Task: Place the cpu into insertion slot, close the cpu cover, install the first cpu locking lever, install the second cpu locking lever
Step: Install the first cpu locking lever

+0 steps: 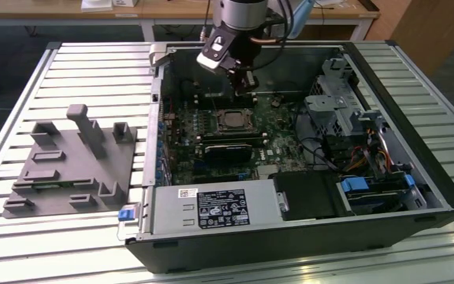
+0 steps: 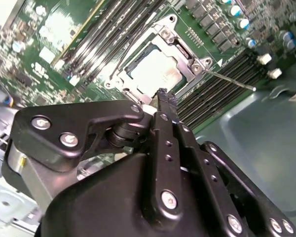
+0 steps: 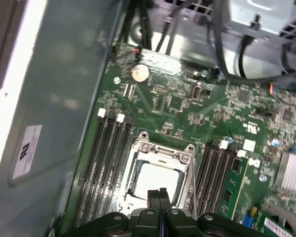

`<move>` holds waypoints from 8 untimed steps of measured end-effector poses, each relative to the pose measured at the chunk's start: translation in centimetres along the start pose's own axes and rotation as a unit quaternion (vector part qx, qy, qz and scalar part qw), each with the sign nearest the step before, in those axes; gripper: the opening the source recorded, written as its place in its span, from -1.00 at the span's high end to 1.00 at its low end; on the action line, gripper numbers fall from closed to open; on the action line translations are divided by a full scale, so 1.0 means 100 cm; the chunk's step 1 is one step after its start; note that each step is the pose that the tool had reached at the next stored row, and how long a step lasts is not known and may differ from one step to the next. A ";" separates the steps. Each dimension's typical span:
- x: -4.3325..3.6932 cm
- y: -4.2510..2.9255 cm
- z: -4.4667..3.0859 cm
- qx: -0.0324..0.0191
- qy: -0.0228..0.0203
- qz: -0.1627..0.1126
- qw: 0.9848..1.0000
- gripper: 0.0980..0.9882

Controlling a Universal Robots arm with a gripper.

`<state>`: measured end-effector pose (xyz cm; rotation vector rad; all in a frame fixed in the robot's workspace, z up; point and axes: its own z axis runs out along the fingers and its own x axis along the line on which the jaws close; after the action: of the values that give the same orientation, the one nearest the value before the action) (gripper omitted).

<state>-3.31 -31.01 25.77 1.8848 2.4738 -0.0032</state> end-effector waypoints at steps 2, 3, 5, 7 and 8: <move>0.0000 0.0000 0.0000 0.000 0.000 -0.018 1.000 0.98; 0.0000 0.0000 0.0000 -0.001 0.000 -0.027 1.000 0.98; 0.0000 0.0000 0.0000 -0.001 0.001 -0.042 0.999 0.98; 0.0000 0.0000 0.0000 -0.001 0.001 -0.056 0.998 0.98; 0.0000 0.0000 0.0000 -0.002 0.001 -0.063 0.998 0.98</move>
<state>-3.31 -31.01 25.77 1.7250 2.5878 -0.0001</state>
